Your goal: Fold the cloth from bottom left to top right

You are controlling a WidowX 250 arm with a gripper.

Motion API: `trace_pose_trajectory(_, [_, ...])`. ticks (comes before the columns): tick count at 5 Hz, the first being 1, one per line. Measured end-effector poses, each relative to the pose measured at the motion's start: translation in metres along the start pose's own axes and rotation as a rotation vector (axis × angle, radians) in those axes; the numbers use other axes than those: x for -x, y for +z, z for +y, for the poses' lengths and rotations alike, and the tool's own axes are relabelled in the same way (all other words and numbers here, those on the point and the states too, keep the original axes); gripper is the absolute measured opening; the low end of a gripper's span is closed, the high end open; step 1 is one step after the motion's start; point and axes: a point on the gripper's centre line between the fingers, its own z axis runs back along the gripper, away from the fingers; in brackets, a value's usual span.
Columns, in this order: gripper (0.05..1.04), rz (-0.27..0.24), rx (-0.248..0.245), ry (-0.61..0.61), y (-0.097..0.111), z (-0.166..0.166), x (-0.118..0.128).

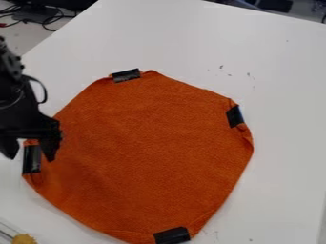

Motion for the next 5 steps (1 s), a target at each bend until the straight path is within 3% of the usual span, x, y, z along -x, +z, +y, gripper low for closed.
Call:
trace_pose_trajectory(1, [1.001, -0.007, -0.002, 0.014, -0.003, 0.005, 0.007])
trace_pose_trajectory(2, [1.001, 0.008, 0.011, 0.004, -0.011, 0.006, 0.003])
trace_pose_trajectory(4, [1.001, -0.007, -0.014, -0.020, -0.010, 0.022, -0.015])
trace_pose_trajectory(5, [1.001, 0.009, -0.003, 0.000, -0.016, 0.026, -0.010])
